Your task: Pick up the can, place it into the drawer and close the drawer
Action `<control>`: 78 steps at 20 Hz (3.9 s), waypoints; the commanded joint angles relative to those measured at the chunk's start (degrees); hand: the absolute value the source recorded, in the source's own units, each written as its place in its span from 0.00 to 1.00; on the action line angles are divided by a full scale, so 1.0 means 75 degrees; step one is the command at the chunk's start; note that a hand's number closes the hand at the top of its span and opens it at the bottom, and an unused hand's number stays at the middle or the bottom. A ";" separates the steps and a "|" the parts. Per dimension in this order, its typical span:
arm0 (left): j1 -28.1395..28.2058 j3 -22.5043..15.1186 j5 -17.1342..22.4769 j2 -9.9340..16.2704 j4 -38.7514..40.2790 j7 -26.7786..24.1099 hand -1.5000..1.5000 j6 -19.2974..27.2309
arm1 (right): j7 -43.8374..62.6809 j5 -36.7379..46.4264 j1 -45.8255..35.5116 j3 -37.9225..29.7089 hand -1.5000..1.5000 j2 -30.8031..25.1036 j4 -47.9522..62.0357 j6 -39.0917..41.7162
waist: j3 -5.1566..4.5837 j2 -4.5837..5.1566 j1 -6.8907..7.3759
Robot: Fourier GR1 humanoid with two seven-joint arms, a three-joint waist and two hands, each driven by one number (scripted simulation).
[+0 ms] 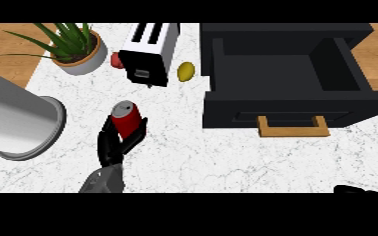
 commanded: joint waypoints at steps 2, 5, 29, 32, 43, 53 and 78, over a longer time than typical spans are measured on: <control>-0.0981 0.0380 0.0054 0.0168 0.0838 -0.0136 1.00 -0.0553 | -0.0471 0.0141 -0.0401 -0.0138 0.00 -0.0116 0.0785 0.0066 | -0.0004 0.0020 -0.0007; -0.0562 0.0258 -0.0113 -0.0070 0.0567 -0.0514 1.00 -0.0654 | -0.0093 -0.0212 -0.0360 -0.0327 0.00 -0.0164 0.0384 0.0052 | -0.0002 0.0007 0.0005; -0.3558 -0.0784 -0.0873 0.0367 -0.0533 0.2751 1.00 -0.1768 | -0.0038 0.0100 -0.0212 -0.0315 0.00 -0.0060 0.0012 0.0020 | 0.0006 -0.0030 0.0045; -0.3698 -0.0886 -0.0931 0.0603 -0.0754 0.3085 1.00 -0.1984 | 0.0260 0.0265 -0.0195 -0.0295 0.00 -0.0066 -0.0214 -0.0128 | 0.0001 -0.0032 0.0020; -0.4734 -0.1104 -0.1037 0.0306 -0.1723 0.4604 1.00 -0.1034 | 0.0277 0.0159 -0.0326 -0.0208 0.00 -0.0147 -0.0156 0.0001 | 0.0011 -0.0125 -0.0159; -0.5185 -0.1392 -0.1345 0.0317 -0.2075 0.5949 1.00 -0.0358 | 0.0267 0.0141 -0.0634 -0.0051 0.00 -0.0249 0.0141 0.0112 | 0.0019 -0.0100 -0.0571; -1.0076 -0.1959 -0.0638 -0.0121 0.1991 0.6544 0.00 0.1803 | 0.0410 0.0492 -0.0974 0.0366 0.00 -0.0122 0.0080 -0.0094 | 0.0026 0.0203 -0.0779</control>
